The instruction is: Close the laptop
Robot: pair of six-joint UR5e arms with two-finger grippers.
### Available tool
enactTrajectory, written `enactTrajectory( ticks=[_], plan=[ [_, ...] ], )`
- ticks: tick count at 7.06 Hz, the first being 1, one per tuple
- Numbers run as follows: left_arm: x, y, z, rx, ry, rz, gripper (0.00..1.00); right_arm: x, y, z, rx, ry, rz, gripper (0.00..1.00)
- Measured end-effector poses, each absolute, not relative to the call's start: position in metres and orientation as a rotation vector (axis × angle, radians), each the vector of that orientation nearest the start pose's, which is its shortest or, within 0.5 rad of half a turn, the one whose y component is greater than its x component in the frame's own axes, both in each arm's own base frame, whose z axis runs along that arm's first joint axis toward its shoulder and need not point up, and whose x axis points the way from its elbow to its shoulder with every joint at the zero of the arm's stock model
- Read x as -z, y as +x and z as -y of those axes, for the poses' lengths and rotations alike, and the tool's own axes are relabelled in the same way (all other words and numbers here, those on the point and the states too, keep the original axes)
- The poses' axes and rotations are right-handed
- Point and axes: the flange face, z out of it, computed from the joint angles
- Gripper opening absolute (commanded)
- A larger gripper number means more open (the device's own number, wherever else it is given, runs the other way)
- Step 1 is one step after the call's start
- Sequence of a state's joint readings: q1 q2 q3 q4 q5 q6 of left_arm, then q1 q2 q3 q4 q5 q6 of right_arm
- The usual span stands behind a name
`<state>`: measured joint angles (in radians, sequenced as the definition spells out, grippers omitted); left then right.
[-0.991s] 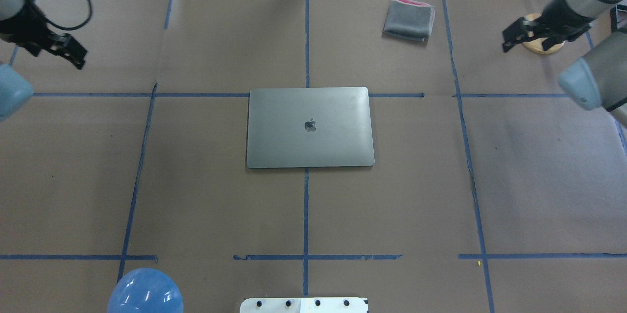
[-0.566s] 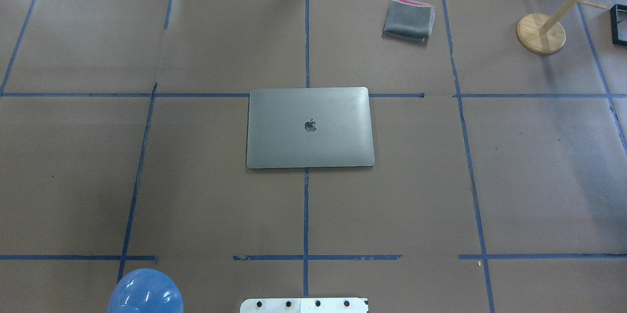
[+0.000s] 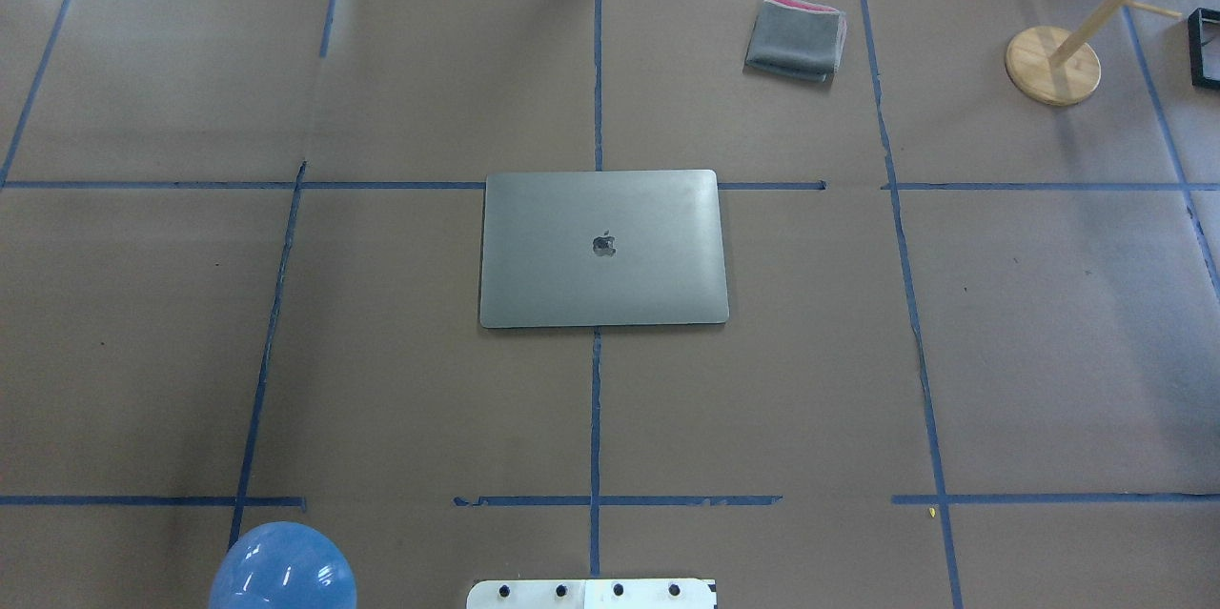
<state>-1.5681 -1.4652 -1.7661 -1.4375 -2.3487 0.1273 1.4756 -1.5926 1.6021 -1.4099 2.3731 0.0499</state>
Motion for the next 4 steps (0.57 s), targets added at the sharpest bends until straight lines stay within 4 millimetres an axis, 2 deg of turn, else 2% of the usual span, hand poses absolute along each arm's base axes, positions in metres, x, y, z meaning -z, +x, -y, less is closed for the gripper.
enactTrajectory(
  ticks=[2,4],
  plan=[
    [-0.63,-0.062,0.443,-0.104,0.001,-0.776,1.0,-0.635,0.034,0.493,0.083,0.122,0.795,1.0],
    [-0.627,-0.061,0.444,-0.111,0.008,-0.775,1.0,-0.639,0.041,0.485,0.07,0.117,0.772,1.0]
  ],
)
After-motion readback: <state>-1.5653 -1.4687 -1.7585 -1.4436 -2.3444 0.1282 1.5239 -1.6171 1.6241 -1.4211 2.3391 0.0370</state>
